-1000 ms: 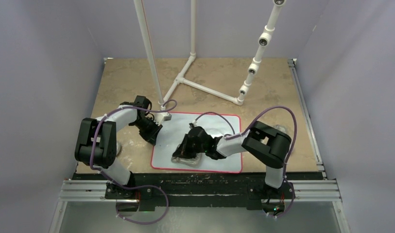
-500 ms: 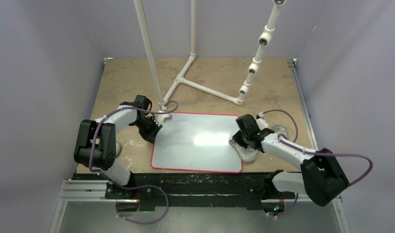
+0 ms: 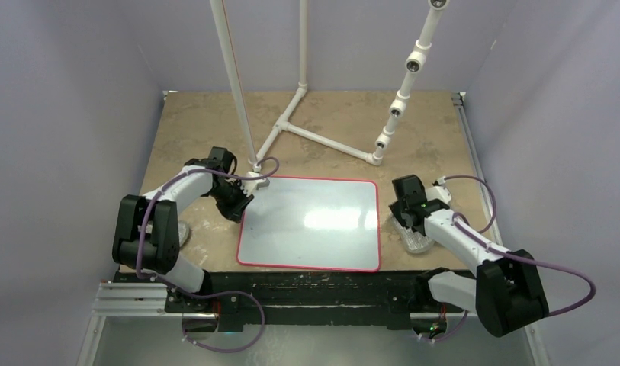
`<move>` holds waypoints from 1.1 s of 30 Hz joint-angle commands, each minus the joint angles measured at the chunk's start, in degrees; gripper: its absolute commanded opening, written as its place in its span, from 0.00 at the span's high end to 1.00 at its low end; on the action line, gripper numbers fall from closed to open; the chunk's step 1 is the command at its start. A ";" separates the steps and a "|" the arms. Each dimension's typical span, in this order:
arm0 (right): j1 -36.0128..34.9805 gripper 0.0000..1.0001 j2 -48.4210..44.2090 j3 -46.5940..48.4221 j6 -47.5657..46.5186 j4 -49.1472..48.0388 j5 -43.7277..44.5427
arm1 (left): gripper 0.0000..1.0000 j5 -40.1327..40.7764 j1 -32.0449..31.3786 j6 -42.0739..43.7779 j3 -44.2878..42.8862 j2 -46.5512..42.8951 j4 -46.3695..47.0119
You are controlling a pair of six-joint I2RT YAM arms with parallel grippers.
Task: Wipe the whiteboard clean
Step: Place the whiteboard eraser at the center of the board, then adjust the whiteboard at the center of the board.
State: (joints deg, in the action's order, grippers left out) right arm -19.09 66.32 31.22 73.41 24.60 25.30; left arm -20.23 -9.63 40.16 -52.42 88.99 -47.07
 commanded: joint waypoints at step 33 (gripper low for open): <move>-23.78 0.01 39.41 43.42 -48.44 -12.38 -6.72 | 0.71 -5.99 -4.98 17.83 9.68 -18.54 -11.42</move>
State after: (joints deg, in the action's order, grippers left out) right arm -43.29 100.62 67.44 30.92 12.36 19.81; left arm -23.00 -12.99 53.43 -45.15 74.61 -57.89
